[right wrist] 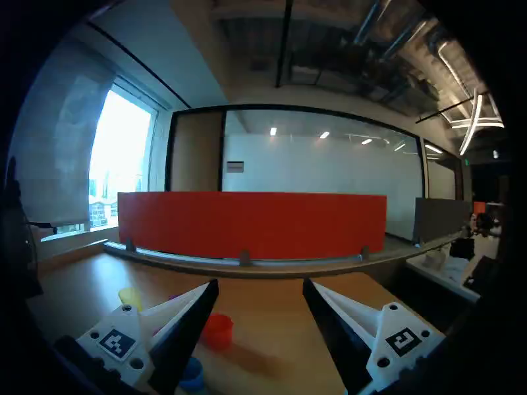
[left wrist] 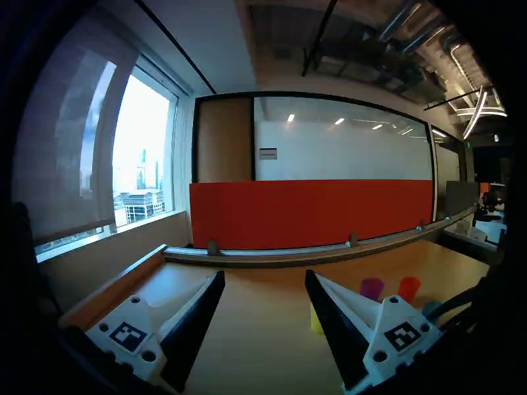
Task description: Pour water
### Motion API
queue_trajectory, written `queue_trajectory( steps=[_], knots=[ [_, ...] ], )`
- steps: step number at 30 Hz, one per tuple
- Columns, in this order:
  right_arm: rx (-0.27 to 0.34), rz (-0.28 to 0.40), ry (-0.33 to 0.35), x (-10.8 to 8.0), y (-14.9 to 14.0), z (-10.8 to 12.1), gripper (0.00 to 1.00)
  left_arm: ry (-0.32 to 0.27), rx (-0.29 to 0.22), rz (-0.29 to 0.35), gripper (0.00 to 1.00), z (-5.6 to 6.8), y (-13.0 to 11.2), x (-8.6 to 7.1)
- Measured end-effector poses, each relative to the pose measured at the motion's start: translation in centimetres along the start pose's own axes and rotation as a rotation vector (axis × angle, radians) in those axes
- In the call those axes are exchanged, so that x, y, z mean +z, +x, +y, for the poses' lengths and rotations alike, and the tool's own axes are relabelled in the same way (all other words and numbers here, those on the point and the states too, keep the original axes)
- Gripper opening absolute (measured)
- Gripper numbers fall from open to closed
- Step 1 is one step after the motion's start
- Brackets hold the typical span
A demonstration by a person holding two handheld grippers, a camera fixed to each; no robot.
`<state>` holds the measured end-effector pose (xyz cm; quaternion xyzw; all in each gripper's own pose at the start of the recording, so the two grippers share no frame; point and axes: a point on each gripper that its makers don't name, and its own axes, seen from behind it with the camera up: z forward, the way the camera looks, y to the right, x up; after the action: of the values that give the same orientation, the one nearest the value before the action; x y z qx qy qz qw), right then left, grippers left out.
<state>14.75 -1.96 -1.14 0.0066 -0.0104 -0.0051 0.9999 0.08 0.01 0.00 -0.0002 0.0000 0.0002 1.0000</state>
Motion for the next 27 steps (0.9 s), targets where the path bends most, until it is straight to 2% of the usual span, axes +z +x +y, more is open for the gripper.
queue_trajectory(
  steps=[6,15,21,27],
  knots=[
    [0.006,-0.015,0.009,-0.1,3.4,-0.3,0.99,-0.023,0.024,-0.012,0.9,0.6,2.9,-0.1],
    [-0.033,-0.035,0.041,0.3,5.8,-1.2,0.99,-0.078,0.059,-0.071,0.9,2.3,4.0,0.2],
    [-0.043,-0.082,0.084,-0.1,5.6,-2.2,0.99,-0.122,0.073,-0.115,0.9,3.0,3.6,0.0],
    [-0.074,-0.164,0.148,-0.6,3.8,-3.4,0.99,-0.175,0.073,-0.194,0.9,3.6,1.5,-0.2]
  ],
)
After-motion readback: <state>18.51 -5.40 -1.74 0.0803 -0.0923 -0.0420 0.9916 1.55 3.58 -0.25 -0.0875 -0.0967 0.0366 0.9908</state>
